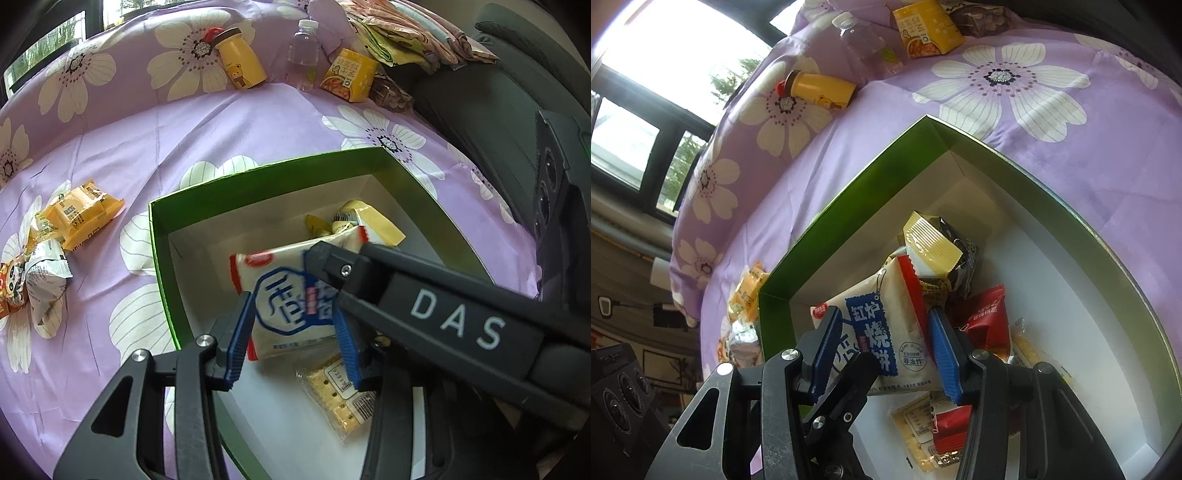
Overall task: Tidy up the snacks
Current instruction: 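Lower the white-and-blue packet into the box and open the right gripper, then move the right gripper back toward the remaining snack pile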
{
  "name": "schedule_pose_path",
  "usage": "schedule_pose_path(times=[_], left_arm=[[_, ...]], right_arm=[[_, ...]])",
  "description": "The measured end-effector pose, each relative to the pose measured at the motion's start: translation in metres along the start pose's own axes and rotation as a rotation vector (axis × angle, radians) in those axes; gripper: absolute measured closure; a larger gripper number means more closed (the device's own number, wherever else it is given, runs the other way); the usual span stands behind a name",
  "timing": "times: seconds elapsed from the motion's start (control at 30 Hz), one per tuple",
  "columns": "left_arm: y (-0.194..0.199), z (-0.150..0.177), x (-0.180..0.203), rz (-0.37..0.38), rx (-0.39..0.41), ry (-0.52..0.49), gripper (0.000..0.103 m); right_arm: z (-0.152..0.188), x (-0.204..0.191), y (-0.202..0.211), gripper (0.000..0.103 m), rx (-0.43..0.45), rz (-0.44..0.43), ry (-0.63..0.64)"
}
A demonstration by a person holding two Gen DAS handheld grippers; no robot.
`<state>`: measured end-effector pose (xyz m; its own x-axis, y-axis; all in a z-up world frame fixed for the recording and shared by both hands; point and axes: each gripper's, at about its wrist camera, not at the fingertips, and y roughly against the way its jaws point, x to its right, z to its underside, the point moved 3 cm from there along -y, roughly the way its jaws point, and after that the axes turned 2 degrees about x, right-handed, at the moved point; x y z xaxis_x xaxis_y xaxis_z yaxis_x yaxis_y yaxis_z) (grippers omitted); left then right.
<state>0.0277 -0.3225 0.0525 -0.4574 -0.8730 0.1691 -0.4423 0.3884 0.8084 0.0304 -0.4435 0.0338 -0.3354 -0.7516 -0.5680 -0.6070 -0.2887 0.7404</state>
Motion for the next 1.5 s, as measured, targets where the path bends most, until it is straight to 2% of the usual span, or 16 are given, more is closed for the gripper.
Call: schedule_pose_path(times=[0.17, 0.27, 0.43, 0.63, 0.73, 0.9, 0.97, 1.13, 1.23, 1.37, 1.5], left_arm=[[0.003, 0.001, 0.000, -0.011, 0.011, -0.002, 0.059], [0.007, 0.001, -0.002, -0.032, 0.026, -0.002, 0.053], [0.018, 0.002, -0.008, 0.008, 0.035, 0.016, 0.053], [0.037, 0.002, -0.017, 0.022, 0.073, 0.029, 0.049], [0.048, 0.003, -0.025, 0.044, 0.091, 0.048, 0.046], [0.077, 0.009, -0.048, 0.144, 0.127, 0.090, 0.036], [0.092, 0.012, -0.063, 0.126, 0.165, 0.108, 0.026], [0.130, 0.026, -0.110, 0.104, 0.221, 0.182, 0.019], [0.155, 0.038, -0.144, 0.034, 0.263, 0.203, 0.015], [0.177, 0.060, -0.196, -0.063, 0.307, 0.275, 0.008], [0.179, 0.080, -0.249, -0.136, 0.304, 0.363, 0.008]], right_arm=[[0.001, -0.003, 0.000, 0.053, -0.005, -0.013, 0.009], [0.002, -0.007, 0.001, 0.052, -0.002, -0.011, 0.026], [0.004, -0.015, 0.012, 0.050, 0.039, 0.038, 0.083], [0.008, -0.026, 0.031, 0.038, 0.107, 0.040, 0.139], [0.010, -0.031, 0.039, 0.026, 0.138, 0.064, 0.156], [0.016, -0.041, 0.054, 0.014, 0.202, 0.074, 0.196], [0.018, -0.045, 0.058, 0.013, 0.218, 0.082, 0.210], [0.025, -0.060, 0.065, 0.009, 0.260, 0.092, 0.241], [0.031, -0.072, 0.067, 0.008, 0.284, 0.066, 0.255], [0.043, -0.092, 0.057, 0.003, 0.274, -0.026, 0.301], [0.056, -0.112, 0.043, 0.003, 0.248, -0.056, 0.341]])
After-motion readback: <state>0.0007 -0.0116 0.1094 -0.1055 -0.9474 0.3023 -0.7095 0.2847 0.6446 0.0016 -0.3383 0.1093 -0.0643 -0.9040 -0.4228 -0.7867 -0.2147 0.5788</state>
